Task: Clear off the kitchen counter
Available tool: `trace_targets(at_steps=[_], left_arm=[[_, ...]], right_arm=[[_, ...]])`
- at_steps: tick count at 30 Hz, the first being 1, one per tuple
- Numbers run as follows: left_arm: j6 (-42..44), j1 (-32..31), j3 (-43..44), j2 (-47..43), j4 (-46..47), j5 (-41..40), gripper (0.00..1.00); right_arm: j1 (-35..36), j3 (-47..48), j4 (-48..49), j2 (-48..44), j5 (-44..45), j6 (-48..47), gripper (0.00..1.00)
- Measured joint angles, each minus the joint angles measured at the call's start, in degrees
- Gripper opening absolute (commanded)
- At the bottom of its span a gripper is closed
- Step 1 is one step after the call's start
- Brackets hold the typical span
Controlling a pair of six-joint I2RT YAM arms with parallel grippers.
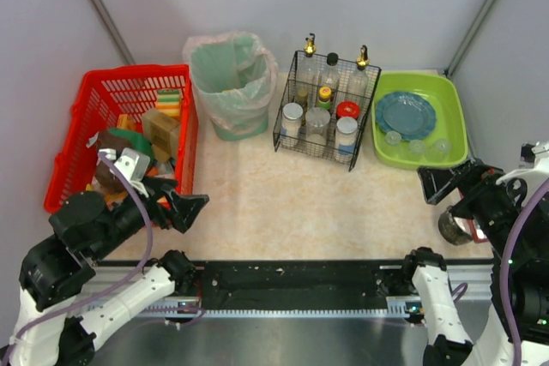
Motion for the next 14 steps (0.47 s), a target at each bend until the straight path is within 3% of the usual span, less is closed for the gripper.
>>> trace_targets(at_steps=[14], left_arm=[[0.02, -0.02, 1.38, -1.97, -3.13, -0.70, 0.98]], right_arm=[[0.00, 0.02, -1.31, -0.02, -0.20, 0.55, 0.89]])
